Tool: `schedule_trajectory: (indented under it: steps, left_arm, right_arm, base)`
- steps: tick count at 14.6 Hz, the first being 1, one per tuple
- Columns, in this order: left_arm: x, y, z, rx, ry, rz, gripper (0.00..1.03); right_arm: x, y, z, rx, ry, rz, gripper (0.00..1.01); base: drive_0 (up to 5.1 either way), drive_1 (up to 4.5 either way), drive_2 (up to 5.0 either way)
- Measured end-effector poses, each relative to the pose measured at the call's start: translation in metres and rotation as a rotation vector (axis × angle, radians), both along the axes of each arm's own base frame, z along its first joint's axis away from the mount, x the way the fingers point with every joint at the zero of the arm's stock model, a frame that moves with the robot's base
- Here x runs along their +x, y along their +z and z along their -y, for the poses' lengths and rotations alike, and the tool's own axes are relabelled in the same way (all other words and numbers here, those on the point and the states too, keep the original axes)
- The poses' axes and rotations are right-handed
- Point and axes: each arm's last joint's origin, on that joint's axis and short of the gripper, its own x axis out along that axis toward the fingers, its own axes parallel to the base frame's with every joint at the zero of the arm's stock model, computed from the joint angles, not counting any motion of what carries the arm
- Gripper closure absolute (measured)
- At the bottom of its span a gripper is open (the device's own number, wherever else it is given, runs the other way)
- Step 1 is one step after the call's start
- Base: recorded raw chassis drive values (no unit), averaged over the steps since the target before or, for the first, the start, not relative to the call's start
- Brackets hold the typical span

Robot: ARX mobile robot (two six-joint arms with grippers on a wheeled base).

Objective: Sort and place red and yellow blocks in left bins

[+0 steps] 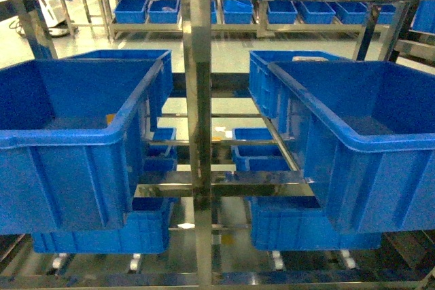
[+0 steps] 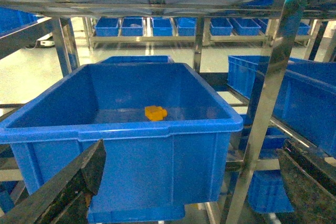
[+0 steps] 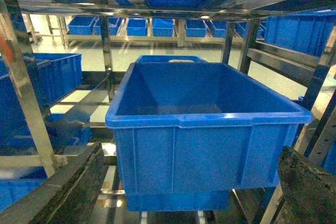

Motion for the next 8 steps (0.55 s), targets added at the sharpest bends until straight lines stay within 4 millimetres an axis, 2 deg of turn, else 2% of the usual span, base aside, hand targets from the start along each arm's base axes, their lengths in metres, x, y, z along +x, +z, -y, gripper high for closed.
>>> schedule_trajectory:
  steps: [8]
  left_arm:
    - [0.0000,0.0000,0.0000,0.000,0.000,0.000,0.05]
  right_arm:
    - [0.0000,0.0000,0.0000,0.000,0.000,0.000,0.03]
  base:
    - [0.0,0.00,0.0]
